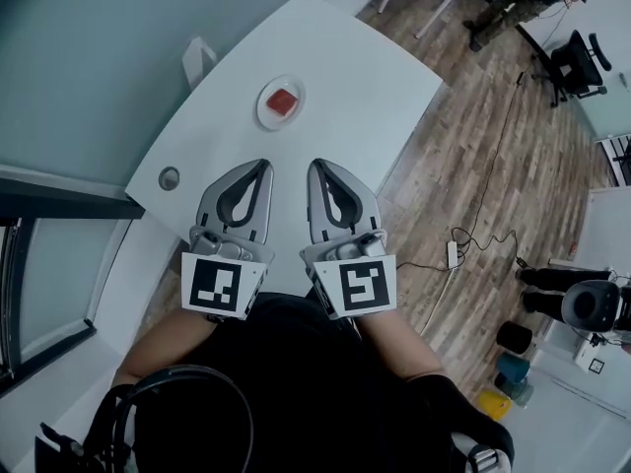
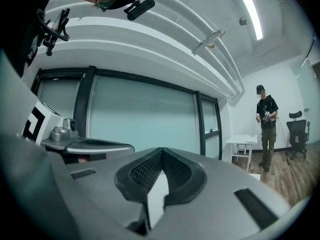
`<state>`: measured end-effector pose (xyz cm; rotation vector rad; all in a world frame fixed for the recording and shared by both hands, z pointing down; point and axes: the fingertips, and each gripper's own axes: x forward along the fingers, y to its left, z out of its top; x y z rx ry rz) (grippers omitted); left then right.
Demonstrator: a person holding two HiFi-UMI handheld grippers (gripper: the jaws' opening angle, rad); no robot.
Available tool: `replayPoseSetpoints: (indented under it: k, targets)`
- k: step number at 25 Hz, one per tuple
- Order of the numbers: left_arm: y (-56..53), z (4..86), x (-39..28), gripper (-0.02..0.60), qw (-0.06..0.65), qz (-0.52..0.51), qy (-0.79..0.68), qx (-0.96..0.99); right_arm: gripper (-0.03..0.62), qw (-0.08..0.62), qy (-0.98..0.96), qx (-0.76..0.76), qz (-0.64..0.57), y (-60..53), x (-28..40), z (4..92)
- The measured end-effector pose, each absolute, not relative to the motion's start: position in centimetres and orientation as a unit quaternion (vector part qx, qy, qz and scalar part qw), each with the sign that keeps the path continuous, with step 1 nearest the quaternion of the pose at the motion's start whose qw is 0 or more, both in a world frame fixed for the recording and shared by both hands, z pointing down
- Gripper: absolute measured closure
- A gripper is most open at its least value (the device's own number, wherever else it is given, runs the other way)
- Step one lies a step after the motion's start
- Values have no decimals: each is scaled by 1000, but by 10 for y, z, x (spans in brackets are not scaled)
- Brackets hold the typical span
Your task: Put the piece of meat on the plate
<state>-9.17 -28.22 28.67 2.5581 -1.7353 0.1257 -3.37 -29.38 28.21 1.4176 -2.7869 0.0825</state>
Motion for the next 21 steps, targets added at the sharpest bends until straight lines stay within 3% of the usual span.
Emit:
replayPoseSetpoints:
  k: [21]
  targets:
    - [-283,287,-93,581,16,30,-554,832,591,2,-887,462,18,-285,-29,276]
